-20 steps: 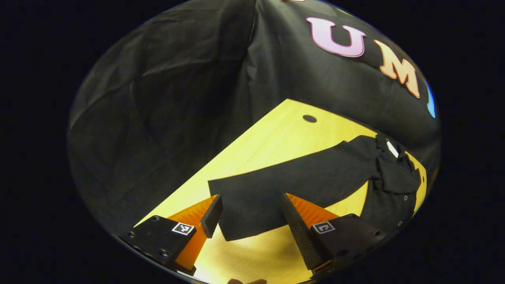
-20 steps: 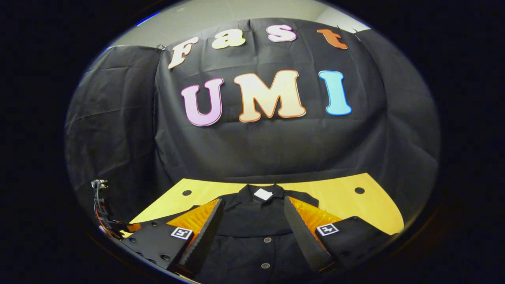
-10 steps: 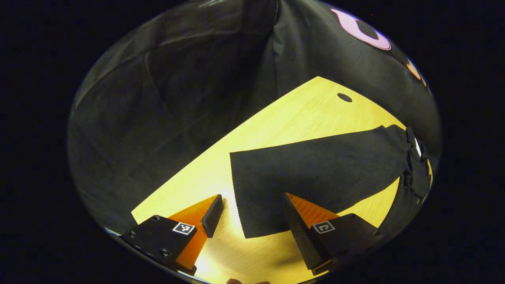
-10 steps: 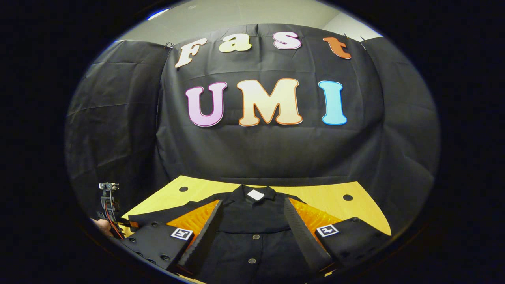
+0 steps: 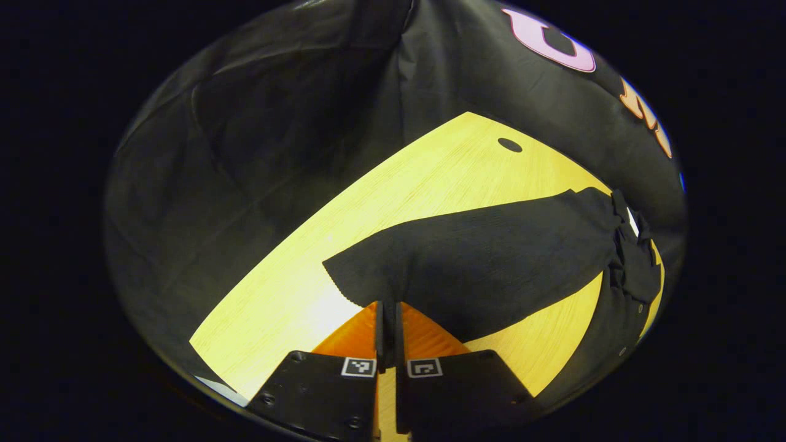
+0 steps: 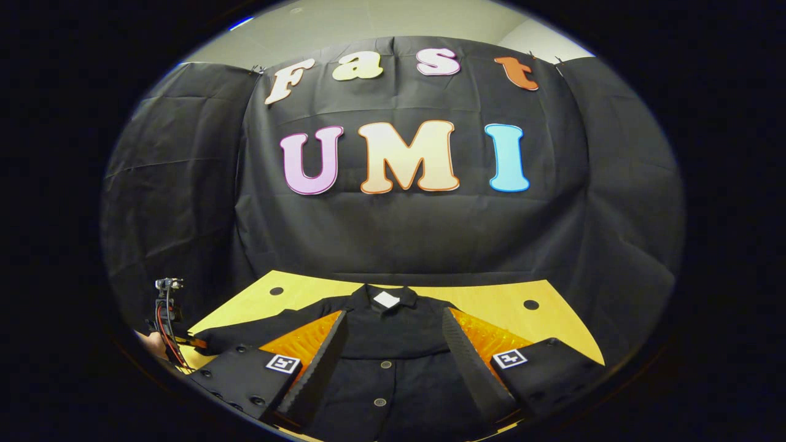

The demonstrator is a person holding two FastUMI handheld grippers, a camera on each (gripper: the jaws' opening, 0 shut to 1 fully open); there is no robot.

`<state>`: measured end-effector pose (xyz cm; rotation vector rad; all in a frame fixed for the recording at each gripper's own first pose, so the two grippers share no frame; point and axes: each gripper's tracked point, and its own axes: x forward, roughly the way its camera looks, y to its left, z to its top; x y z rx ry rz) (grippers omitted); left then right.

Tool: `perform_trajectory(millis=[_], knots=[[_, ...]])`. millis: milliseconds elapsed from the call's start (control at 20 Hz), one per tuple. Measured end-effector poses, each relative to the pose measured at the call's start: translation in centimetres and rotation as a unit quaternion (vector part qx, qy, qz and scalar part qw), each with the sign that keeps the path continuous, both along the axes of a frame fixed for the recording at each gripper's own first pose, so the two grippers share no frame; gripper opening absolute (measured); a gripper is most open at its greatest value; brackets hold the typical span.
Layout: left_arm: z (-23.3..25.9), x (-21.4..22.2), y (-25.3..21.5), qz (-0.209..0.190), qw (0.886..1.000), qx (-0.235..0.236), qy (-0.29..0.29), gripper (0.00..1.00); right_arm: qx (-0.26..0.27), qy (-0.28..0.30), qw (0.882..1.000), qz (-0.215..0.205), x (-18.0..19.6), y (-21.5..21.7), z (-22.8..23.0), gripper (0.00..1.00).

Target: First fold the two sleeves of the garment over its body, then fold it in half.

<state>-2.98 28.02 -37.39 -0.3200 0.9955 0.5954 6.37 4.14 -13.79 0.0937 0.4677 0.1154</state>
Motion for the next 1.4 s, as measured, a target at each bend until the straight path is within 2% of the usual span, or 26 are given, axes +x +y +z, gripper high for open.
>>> perform_trajectory(millis=[50,100,200,300,350,400,500,700,850,1050,1200,1350,1400], knots=[[-0.1,-0.2,0.4,-0.001,1.000,0.000,-0.001,0.02,0.001,0.000,1.000,-0.006,-0.1,-0.4,0.0,0.94],[-0.2,-0.1,0.4,-0.001,1.000,-0.002,-0.001,0.00,0.001,-0.002,1.000,-0.012,-0.2,-1.0,0.1,0.98],[0.1,0.4,-1.0,-0.013,1.000,-0.028,-0.004,0.00,-0.004,-0.005,1.000,-0.025,-0.4,-2.1,0.2,0.98],[1.9,2.1,-2.1,-0.035,0.999,-0.031,-0.027,0.00,-0.008,-0.007,0.999,-0.037,-0.7,-3.7,0.4,0.98],[3.4,3.4,-3.0,-0.052,0.997,-0.026,-0.043,0.00,-0.010,-0.009,0.999,-0.045,-0.8,-4.5,0.5,0.94],[4.7,5.0,-4.4,-0.074,0.995,-0.021,-0.059,0.00,-0.010,-0.009,0.999,-0.052,-0.9,-5.4,0.6,0.98],[8.1,7.7,-7.4,-0.120,0.988,-0.018,-0.092,0.00,-0.012,-0.008,0.998,-0.065,-1.1,-7.0,0.4,0.98],[12.6,13.8,-16.2,-0.210,0.966,-0.020,-0.146,0.00,-0.018,-0.010,0.996,-0.089,-2.1,-10.4,0.2,0.98],[15.4,18.6,-23.9,-0.272,0.942,-0.029,-0.193,0.00,-0.016,-0.006,0.994,-0.107,-3.2,-13.1,-0.3,0.97],[16.6,22.0,-35.2,-0.343,0.912,-0.065,-0.214,0.00,-0.018,0.000,0.991,-0.134,-4.5,-17.2,-1.2,0.98],[16.5,23.2,-43.7,-0.378,0.894,-0.101,-0.221,0.00,-0.017,0.010,0.989,-0.149,-5.8,-19.9,-2.3,0.98],[16.1,24.0,-50.2,-0.393,0.883,-0.116,-0.226,0.00,-0.021,0.017,0.987,-0.156,-6.7,-21.9,-3.4,0.98],[16.1,24.2,-52.1,-0.398,0.879,-0.130,-0.229,0.00,-0.022,0.021,0.987,-0.158,-6.8,-21.0,-3.6,0.98]])
